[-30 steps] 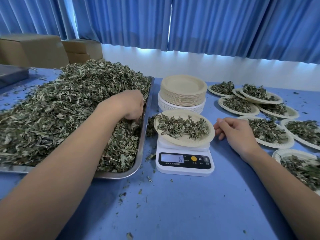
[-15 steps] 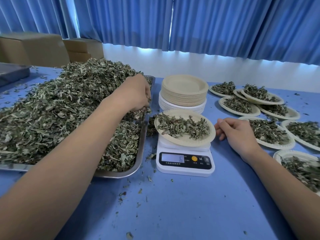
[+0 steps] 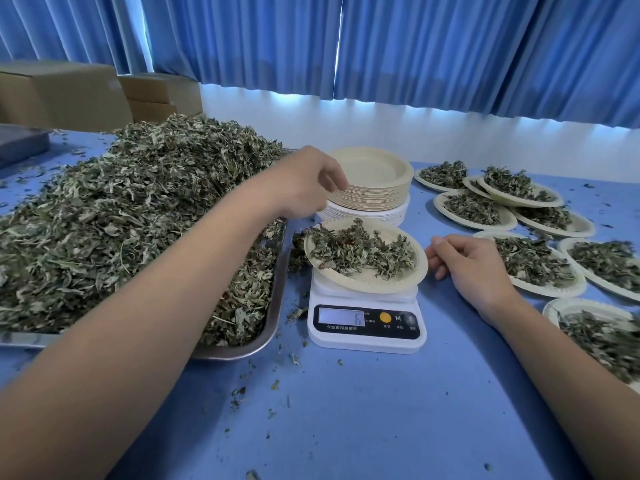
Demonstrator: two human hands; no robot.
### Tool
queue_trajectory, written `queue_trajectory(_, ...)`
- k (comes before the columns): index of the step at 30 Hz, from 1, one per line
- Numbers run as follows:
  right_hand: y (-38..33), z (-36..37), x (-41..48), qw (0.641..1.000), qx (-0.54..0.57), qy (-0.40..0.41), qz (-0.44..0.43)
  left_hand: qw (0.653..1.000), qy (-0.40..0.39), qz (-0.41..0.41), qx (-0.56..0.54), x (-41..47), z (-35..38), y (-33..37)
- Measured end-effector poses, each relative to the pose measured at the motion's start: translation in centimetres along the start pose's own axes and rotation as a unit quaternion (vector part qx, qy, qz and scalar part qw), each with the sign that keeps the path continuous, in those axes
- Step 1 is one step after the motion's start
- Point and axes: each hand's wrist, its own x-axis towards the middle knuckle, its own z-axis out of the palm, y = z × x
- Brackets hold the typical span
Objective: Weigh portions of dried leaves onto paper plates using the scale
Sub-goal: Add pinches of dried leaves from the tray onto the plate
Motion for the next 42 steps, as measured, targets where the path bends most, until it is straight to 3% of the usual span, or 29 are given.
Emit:
queue_trajectory(4, -0.1, 0.0, -0.1, 1.0, -0.001, -0.008, -0.002, 0.969, -0.086, -0.082, 0.217, -0.4, -1.9, -1.8)
queue_trajectory(8, 0.0, -0.1, -0.1, 1.0, -0.001, -0.009, -0.002, 0.913, -0.236, -0.162, 0.29, -1.0, -1.7, -3.4)
queue_trajectory(15, 0.1, -0.1, 0.0, 1.0, -0.002, -0.008, 0.001, 0.903, -0.249, -0.116, 0.329, -0.7, -0.5, -3.4)
queue_trajectory(22, 0.0, -0.1, -0.1, 1.0, -0.002, -0.008, 0.001, 0.946, -0.166, -0.089, 0.263, -0.4, -1.7, -3.7)
queue_trajectory(31, 0.1, -0.1, 0.0, 1.0, -0.001, -0.007, 0.003, 0.953, -0.133, -0.092, 0.256, -0.5, -1.9, -3.3)
queue_trajectory(42, -0.2, -0.1, -0.2, 1.0, -0.007, -0.007, -0.003, 0.97, -0.01, -0.078, 0.232, -0.5, -3.1, -2.6)
